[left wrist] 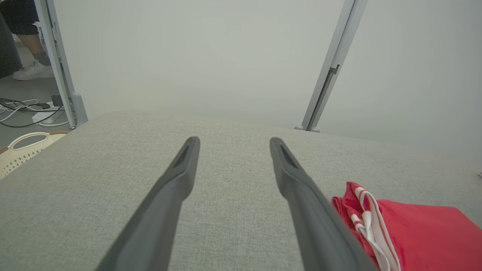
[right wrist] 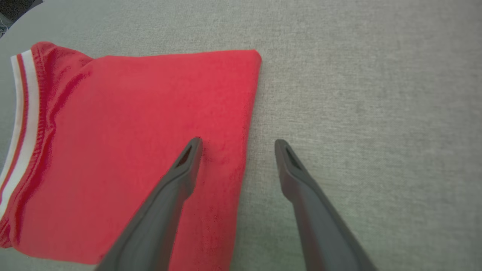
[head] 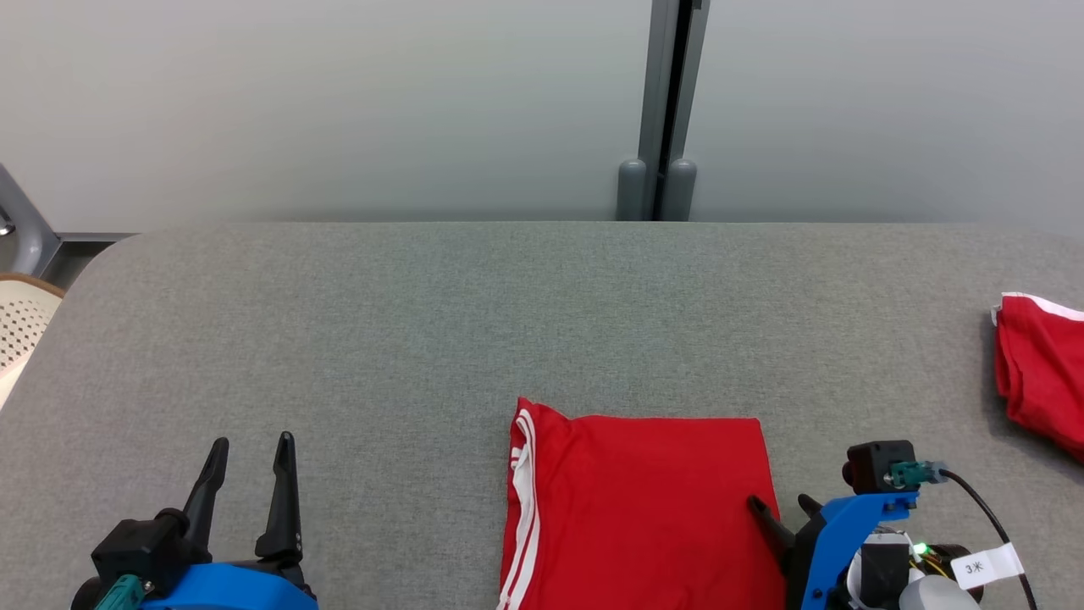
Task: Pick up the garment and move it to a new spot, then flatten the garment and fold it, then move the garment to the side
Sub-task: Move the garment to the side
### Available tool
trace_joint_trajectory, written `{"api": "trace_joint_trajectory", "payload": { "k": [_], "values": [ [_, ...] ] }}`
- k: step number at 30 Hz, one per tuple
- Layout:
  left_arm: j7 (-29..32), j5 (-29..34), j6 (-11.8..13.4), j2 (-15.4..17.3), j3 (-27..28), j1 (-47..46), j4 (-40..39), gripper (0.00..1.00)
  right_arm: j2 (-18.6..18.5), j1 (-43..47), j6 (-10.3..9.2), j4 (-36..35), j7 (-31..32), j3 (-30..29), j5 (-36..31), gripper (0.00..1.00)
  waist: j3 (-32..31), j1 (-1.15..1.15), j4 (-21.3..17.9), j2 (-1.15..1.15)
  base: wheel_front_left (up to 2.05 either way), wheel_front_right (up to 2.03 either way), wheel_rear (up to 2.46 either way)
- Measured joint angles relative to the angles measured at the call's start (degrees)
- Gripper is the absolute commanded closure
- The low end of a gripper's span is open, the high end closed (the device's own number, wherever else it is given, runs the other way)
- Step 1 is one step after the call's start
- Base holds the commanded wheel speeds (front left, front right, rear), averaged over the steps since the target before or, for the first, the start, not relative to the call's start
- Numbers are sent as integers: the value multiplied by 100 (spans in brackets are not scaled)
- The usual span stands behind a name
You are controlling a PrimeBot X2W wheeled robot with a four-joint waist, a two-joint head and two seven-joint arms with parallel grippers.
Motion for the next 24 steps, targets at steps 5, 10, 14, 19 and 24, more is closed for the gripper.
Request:
{"api": "trace_joint_trajectory", "payload": {
  "k": [5,10,14,19,24],
  "values": [
    [19,8,-26,-4,-54,-63,-11,0,0,-355,0,714,109,33,-109,0,80,0,158,0,0,0,0],
    [23,9,-34,-8,-87,-108,-3,0,-8,-663,0,1357,123,57,-18,0,120,0,286,0,0,0,0],
    [22,9,-35,-5,-88,-117,2,0,-65,-883,-9,1695,167,256,113,100,128,-1,341,0,0,0,0],
    [19,8,-29,3,-73,-118,-11,0,-19,-1063,0,1755,88,430,-233,100,128,-1,309,0,0,0,0],
    [13,8,22,8,-20,-114,-163,0,-138,-1602,3,1162,45,703,-1054,100,184,-1,144,0,0,0,0]
  ]
}}
